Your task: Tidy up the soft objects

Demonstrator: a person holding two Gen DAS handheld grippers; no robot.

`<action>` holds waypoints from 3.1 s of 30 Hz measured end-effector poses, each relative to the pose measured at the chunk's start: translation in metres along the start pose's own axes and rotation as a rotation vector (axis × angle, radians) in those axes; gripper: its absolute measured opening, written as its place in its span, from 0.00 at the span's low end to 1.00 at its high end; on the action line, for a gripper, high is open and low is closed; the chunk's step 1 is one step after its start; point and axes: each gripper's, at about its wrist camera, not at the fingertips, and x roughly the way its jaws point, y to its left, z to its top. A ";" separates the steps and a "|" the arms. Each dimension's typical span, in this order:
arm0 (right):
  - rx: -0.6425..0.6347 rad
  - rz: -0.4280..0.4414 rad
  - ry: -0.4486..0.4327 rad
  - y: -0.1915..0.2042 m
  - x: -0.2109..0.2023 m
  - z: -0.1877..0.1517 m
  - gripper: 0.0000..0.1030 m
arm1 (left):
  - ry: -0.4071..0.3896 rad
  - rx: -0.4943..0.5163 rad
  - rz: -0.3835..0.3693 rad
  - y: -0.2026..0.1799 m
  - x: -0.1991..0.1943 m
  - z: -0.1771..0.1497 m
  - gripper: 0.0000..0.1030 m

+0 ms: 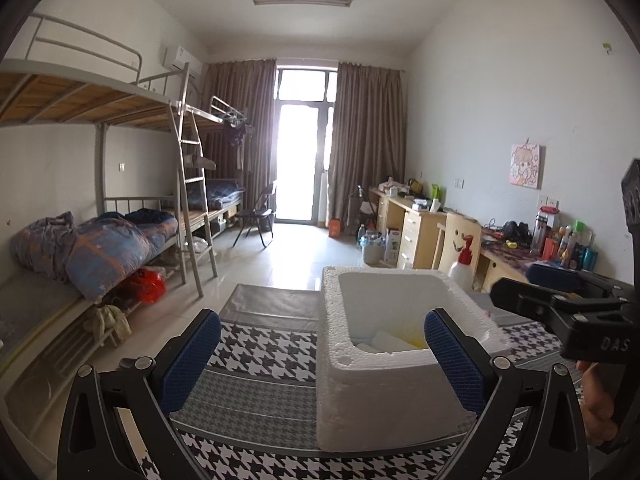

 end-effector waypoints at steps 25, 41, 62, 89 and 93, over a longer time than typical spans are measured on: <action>0.048 -0.112 -0.171 -0.013 -0.078 -0.031 0.99 | -0.055 0.070 -0.100 -0.043 -0.046 -0.003 0.99; 0.047 -0.182 -0.234 -0.014 -0.108 -0.062 0.99 | -0.073 0.079 -0.137 -0.066 -0.062 -0.019 0.99; 0.045 -0.234 -0.269 -0.013 -0.122 -0.096 0.99 | -0.111 0.068 -0.094 -0.066 -0.067 -0.038 0.99; 0.082 -0.222 -0.280 -0.022 -0.124 -0.127 0.99 | -0.111 0.066 -0.093 -0.058 -0.072 -0.062 0.99; 0.080 -0.222 -0.278 -0.021 -0.124 -0.128 0.99 | -0.095 0.076 -0.096 -0.059 -0.070 -0.065 0.99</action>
